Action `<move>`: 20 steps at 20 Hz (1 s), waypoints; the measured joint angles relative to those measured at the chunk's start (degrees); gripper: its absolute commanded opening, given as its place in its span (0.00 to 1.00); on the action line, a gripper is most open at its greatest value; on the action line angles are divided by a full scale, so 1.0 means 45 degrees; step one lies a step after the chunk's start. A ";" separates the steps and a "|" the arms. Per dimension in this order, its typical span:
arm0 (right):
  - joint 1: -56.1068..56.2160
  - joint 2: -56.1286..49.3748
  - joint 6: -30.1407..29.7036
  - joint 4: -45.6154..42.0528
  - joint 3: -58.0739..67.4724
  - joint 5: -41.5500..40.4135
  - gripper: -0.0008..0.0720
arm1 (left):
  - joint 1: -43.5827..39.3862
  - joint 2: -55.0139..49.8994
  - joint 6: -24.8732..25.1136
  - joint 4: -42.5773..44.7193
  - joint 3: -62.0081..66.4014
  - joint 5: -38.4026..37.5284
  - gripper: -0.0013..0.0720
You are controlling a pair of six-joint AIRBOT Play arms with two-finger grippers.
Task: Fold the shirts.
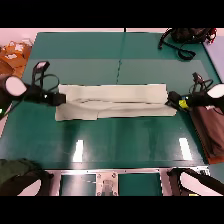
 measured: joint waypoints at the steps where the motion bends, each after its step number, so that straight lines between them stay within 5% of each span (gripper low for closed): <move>1: 0.0068 -0.0568 -0.0005 0.0073 0.0534 -0.0199 0.03 | 0.0000 -0.0636 0.0034 0.0049 0.0554 0.0219 0.05; 9: 0.0427 -0.5105 -0.0102 0.0641 0.4163 -0.1302 0.05 | 0.0000 -0.5042 0.0141 0.0126 0.4167 0.1200 0.05; 10: 0.0442 -0.5576 -0.0102 0.0748 0.4498 -0.1472 0.21 | 0.0000 -0.5416 0.0146 0.0131 0.4405 0.1341 0.06; 11: 0.0447 -0.6042 -0.0102 0.0835 0.4862 -0.1729 0.47 | 0.0000 -0.5712 0.0151 0.0131 0.4609 0.1666 0.31; 12: 0.0442 -0.6465 -0.0112 0.0889 0.5236 -0.1948 0.67 | -0.0005 -0.5935 0.0155 0.0131 0.4755 0.2127 0.84; 13: 0.0427 -0.6785 -0.0112 0.0967 0.5595 -0.2127 0.68 | 0.0000 -0.6086 0.0155 0.0136 0.4852 0.2550 0.96; 16: 0.0073 -0.7334 -0.0345 0.1044 0.6863 -0.2035 0.67 | 0.0214 -0.6324 -0.0010 0.0126 0.5323 0.3682 0.96; 20: -0.1059 -0.7601 -0.1282 0.0971 0.7975 0.0248 0.68 | 0.0918 -0.6421 -0.0423 0.0131 0.5901 0.3254 0.96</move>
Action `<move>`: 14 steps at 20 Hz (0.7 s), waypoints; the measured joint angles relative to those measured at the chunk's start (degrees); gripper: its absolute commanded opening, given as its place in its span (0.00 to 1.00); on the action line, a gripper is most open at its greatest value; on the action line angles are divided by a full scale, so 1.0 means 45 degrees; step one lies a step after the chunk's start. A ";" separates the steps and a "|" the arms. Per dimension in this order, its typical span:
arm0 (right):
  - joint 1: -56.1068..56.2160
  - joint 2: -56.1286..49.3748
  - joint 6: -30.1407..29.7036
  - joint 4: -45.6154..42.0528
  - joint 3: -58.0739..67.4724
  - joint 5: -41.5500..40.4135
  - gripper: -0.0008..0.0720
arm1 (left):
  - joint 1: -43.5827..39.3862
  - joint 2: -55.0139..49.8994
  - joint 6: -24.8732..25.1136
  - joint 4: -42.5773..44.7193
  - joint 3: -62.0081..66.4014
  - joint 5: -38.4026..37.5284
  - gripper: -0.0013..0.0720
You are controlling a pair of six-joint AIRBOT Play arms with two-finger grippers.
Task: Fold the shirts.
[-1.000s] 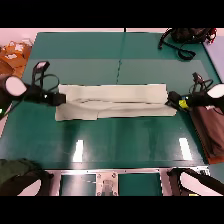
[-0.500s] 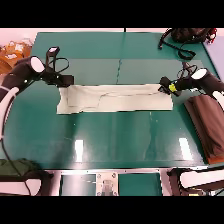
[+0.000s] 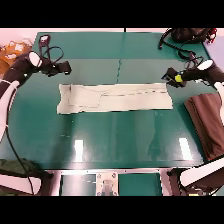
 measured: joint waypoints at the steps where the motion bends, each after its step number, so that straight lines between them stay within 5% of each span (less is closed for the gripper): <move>1: -0.0325 -0.0058 -0.0262 -0.0019 0.0087 0.0588 0.68 | 0.0170 -0.0019 -0.0058 0.0019 0.0078 -0.0403 0.96; 3: -0.1005 -0.0277 -0.0913 -0.0024 0.0204 0.1681 0.67 | 0.0306 -0.0019 -0.0121 0.0005 0.0170 -0.1273 0.17; 4: -0.1326 -0.0457 -0.1282 0.0015 0.0233 0.2186 0.67 | 0.0350 -0.0034 -0.0121 -0.0029 0.0194 -0.1758 0.07; 10: -0.2079 -0.1938 -0.3410 0.1311 0.0345 0.4099 0.66 | 0.0452 -0.0034 0.0102 -0.1035 0.0262 -0.3196 0.06; 13: -0.1919 -0.2667 -0.4197 0.2244 0.0335 0.4381 0.30 | 0.0403 -0.0034 0.0194 -0.1899 0.0262 -0.3410 0.07; 14: -0.1831 -0.2822 -0.4430 0.2424 0.0330 0.4478 0.02 | 0.0277 -0.0034 0.0228 -0.2132 0.0262 -0.3444 0.06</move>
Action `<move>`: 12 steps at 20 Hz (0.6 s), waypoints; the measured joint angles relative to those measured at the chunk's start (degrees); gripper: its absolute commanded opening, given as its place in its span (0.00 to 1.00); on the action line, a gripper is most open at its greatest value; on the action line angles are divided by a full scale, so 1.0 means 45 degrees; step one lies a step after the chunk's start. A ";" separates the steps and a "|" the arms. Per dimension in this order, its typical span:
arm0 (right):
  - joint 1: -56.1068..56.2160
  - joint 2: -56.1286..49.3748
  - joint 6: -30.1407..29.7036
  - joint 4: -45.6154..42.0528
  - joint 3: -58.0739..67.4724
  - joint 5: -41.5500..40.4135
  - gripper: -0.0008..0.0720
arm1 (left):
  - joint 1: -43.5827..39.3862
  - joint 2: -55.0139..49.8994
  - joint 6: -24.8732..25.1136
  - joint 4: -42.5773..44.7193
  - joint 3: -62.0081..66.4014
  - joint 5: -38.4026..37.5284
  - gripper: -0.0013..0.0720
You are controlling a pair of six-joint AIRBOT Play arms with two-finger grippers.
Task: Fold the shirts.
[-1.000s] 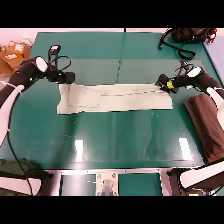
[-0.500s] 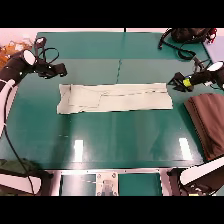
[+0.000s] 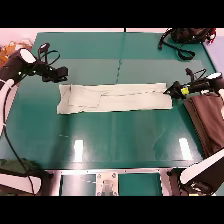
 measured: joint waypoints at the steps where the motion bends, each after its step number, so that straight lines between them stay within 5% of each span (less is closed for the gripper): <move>1: 0.0058 -0.0117 -0.0151 0.0073 0.0015 0.0107 0.03 | -0.0175 0.0000 0.0083 -0.0180 0.0000 -0.0049 0.05; 8: 0.0219 0.0733 -0.0500 0.1545 0.1535 0.2191 0.03 | -0.2628 -0.0554 0.0301 -0.0923 -0.0010 0.1127 0.05; 12: 0.0661 0.2560 0.0345 0.2569 0.2424 0.3730 0.03 | -0.4711 -0.1588 0.0345 -0.1860 -0.0010 0.3016 0.05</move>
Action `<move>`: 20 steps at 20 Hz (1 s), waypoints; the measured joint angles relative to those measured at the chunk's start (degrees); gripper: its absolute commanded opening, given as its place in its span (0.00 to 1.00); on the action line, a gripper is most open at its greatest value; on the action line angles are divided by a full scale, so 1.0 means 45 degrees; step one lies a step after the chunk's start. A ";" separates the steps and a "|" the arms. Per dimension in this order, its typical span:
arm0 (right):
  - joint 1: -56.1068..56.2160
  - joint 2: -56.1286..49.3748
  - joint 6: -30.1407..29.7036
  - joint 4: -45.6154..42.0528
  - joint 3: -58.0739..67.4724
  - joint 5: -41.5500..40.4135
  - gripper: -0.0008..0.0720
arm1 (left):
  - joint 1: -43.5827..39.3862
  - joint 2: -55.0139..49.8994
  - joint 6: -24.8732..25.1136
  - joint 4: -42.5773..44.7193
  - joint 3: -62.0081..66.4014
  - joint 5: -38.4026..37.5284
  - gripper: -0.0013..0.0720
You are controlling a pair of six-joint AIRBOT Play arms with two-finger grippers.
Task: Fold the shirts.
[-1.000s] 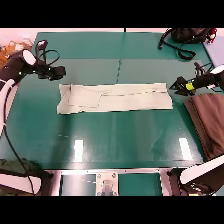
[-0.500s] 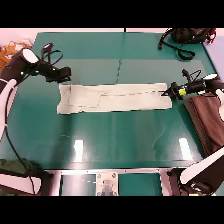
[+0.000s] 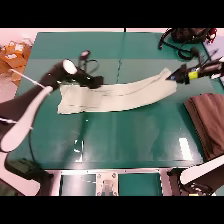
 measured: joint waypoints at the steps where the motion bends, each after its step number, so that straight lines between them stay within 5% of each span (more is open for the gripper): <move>1: 0.0228 0.0500 0.0257 0.0102 0.0097 0.0359 0.03 | -0.0500 -0.0287 0.0005 -0.0321 0.0000 0.0597 0.05; 7: 0.1375 0.2905 0.0967 0.0986 0.0355 0.1078 0.03 | -0.2735 -0.1812 0.0010 -0.2200 0.0316 0.3594 0.05; 12: 0.1802 0.3269 0.1146 0.1224 0.0359 0.1025 0.03 | -0.3177 -0.2589 0.0010 -0.2846 0.1239 0.3837 0.05; 15: 0.1880 0.3298 0.1180 0.1195 0.0316 0.0952 0.03 | -0.2725 -0.2681 0.0175 -0.2871 0.1933 0.2147 0.05; 20: 0.2667 0.3317 0.1559 0.1195 0.0165 0.0350 0.03 | -0.0811 -0.2749 0.0675 -0.1933 0.4522 -0.3682 0.05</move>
